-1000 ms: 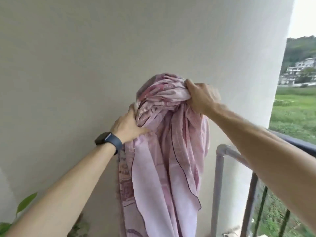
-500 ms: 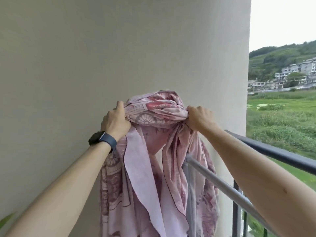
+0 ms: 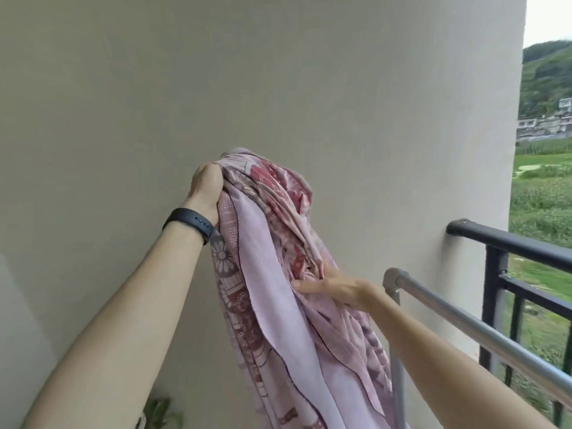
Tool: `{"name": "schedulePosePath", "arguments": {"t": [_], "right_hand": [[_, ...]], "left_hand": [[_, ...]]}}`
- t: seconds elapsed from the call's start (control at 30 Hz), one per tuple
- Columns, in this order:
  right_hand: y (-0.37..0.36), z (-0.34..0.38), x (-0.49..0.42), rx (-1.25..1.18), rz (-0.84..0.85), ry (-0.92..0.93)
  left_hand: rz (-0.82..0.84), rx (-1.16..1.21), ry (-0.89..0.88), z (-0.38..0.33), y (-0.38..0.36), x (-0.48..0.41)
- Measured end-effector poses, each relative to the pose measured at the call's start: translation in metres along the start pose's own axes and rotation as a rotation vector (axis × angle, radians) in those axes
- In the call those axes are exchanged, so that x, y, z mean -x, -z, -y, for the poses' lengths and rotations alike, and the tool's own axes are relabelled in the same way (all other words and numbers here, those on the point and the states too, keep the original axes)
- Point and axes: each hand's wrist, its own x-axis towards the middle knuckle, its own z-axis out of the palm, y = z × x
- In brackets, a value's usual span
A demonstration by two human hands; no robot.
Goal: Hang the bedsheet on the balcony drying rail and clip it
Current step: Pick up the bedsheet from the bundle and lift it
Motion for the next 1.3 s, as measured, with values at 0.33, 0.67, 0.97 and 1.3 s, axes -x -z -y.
{"name": "schedulePosePath", "arguments": {"t": [0.33, 0.67, 0.97, 1.3], "right_hand": [[0.038, 0.04, -0.078, 0.735, -0.565, -0.042], [0.125, 0.057, -0.074, 1.215, -0.673, -0.354], [0.182, 0.02, -0.004, 0.894, -1.049, -0.362], [0.199, 0.06, 0.12, 0.901, -1.126, -0.353]], "left_hand": [[0.652, -0.494, 0.258, 0.038, 0.129, -0.018], [0.919, -0.363, 0.425, 0.099, 0.064, -0.03], [0.406, -0.805, -0.306, 0.103, -0.045, -0.012], [0.406, -0.494, -0.35, 0.024, -0.062, 0.055]]}}
